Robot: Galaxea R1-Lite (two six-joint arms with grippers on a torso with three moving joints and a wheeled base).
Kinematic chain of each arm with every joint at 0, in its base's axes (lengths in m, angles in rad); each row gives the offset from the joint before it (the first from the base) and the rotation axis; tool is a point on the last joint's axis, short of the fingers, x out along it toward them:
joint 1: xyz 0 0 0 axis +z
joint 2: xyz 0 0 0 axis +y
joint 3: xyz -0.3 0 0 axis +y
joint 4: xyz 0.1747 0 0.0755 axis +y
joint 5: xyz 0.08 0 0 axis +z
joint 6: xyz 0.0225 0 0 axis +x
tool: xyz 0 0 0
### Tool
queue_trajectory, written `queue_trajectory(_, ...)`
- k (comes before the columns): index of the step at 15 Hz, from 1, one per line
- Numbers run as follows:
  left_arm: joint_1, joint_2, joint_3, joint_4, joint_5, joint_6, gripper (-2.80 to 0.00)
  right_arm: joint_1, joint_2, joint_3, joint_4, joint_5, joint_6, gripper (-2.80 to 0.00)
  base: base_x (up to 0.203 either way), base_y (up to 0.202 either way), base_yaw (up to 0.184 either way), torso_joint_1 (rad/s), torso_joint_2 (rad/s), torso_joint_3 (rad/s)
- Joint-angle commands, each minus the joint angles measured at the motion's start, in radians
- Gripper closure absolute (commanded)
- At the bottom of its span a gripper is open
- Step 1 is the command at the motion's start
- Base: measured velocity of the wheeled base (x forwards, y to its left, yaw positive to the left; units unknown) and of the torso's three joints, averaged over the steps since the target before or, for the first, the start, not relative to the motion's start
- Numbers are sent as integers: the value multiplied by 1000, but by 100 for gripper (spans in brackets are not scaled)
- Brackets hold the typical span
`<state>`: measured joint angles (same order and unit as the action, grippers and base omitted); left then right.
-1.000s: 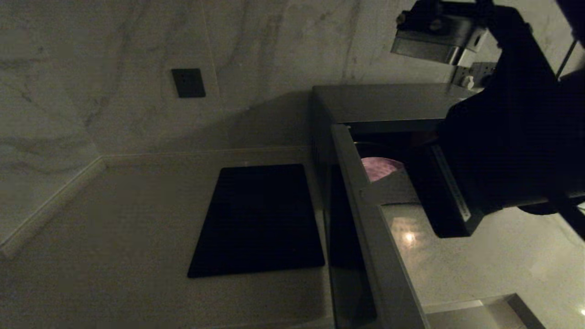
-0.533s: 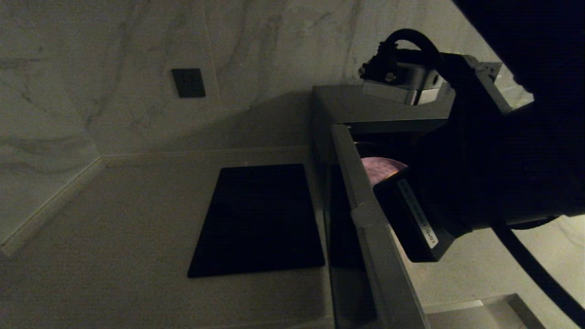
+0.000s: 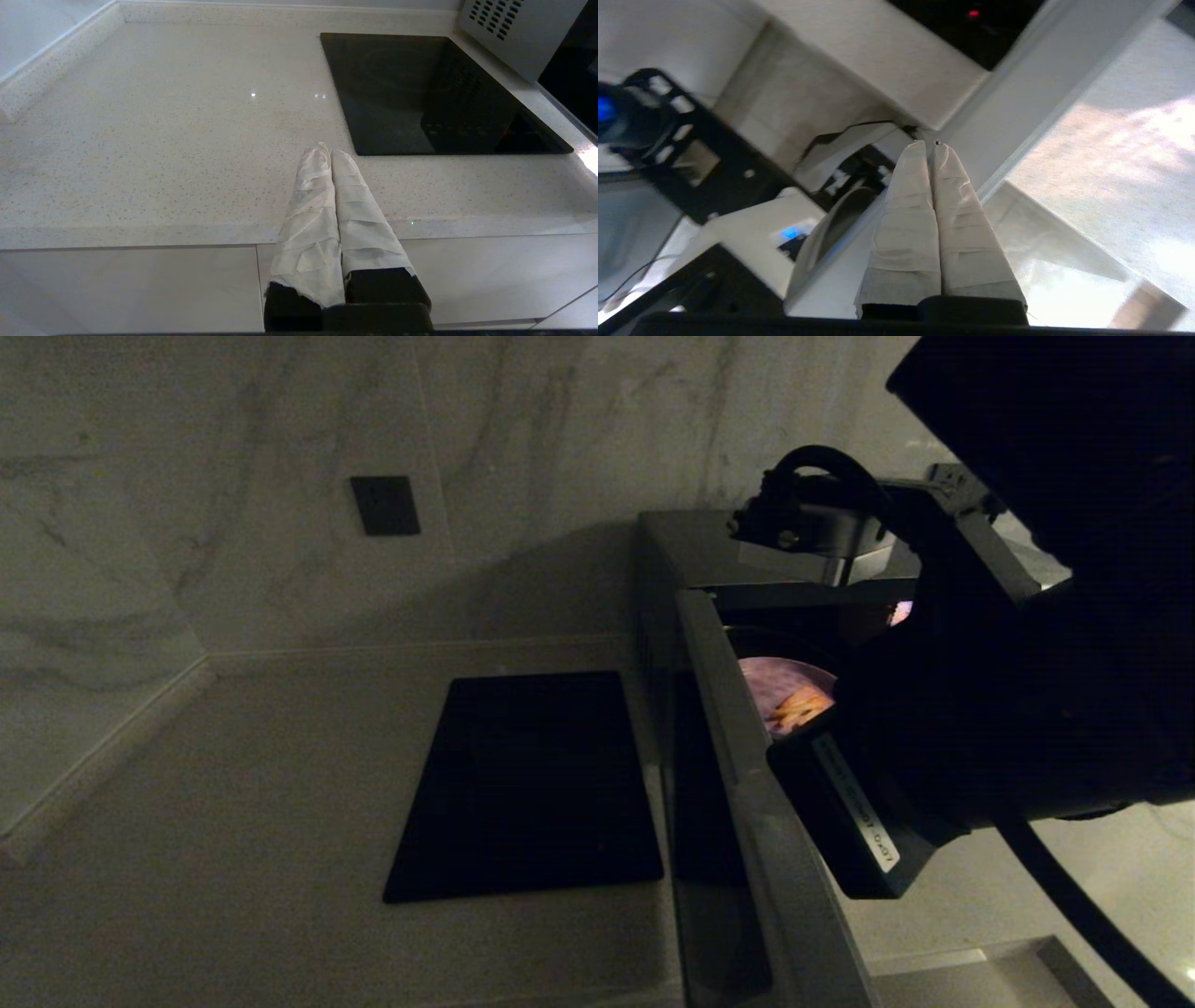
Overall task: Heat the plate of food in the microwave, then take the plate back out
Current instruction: Close the microwave oven
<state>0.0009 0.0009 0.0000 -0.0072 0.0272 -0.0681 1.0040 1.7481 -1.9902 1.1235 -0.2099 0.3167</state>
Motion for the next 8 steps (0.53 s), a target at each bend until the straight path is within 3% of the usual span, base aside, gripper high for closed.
queue_trajectory(1, -1, 1, 0, 0, 0, -1, 0, 1, 2, 2, 23, -28, 33, 0, 0, 0, 0, 0, 0, 0)
queue_trajectory(8, -1, 1, 0, 0, 0, -1, 0, -2, -4, 2, 93, -107, 105, 0, 0, 0, 0, 0, 0, 0)
